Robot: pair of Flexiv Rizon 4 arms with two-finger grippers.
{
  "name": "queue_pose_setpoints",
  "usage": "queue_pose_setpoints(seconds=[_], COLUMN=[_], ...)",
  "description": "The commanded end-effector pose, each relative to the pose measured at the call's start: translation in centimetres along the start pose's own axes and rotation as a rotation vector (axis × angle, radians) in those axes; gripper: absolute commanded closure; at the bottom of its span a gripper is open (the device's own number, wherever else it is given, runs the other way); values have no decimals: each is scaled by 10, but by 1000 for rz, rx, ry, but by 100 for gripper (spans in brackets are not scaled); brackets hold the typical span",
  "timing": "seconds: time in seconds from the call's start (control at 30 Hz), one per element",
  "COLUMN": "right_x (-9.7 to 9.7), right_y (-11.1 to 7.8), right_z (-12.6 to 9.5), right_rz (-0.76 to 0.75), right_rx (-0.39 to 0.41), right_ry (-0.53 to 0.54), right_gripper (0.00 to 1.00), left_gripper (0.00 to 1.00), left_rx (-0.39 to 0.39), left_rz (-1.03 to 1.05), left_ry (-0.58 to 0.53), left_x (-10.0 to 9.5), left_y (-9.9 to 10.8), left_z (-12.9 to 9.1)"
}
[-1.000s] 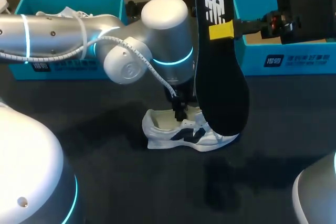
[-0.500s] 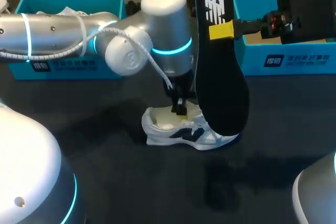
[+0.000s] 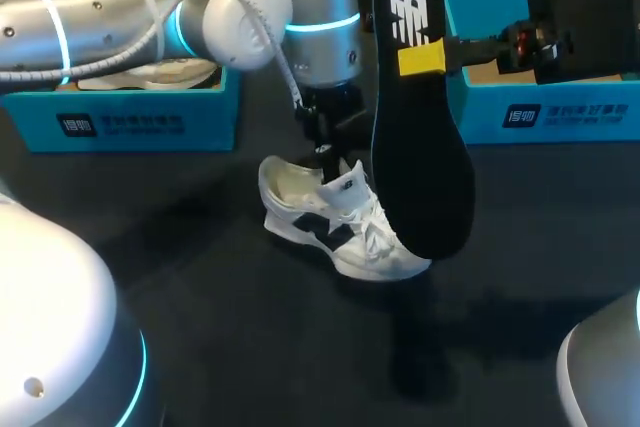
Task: Take the shoe out of the shoebox, open the shoe tongue, remove and reinsert the insole, then place the shoe into the shoebox
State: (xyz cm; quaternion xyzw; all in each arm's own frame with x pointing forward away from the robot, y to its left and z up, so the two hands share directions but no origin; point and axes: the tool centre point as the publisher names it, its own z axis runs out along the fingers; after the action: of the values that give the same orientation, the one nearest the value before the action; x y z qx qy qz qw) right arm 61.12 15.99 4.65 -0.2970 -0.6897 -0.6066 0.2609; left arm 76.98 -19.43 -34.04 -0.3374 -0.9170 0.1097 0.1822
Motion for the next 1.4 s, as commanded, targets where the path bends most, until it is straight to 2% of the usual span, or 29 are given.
queue_pose_setpoints(seconds=[0.03, 0.53, 0.73, 0.93, 1.07, 1.2, 1.4], right_x=[-1, -1, -1, -1, -1, -1, -1], right_y=[2, 2, 2, 2, 2, 2, 2], right_z=[3, 3, 3, 3, 3, 3, 3], right_rz=[1, 1, 1, 1, 1, 1, 1], right_rx=[4, 4, 4, 4, 4, 4, 4], right_ry=[0, 0, 0, 0, 0, 0, 0], right_gripper=[100, 100, 100, 100, 100, 100, 100], left_gripper=[100, 100, 100, 100, 100, 100, 100], left_rx=[-82, -82, -179, -244, -321, -351, -353], left_rz=[336, 336, 458, 507, 557, 595, 649], left_ry=[141, 141, 190, 164, 139, 146, 173], left_x=[0, 0, -4, -9, -15, -22, -25], left_y=[-5, -5, -12, -13, -17, -20, -21], left_z=[-2, -2, 3, 2, 7, 14, 20])
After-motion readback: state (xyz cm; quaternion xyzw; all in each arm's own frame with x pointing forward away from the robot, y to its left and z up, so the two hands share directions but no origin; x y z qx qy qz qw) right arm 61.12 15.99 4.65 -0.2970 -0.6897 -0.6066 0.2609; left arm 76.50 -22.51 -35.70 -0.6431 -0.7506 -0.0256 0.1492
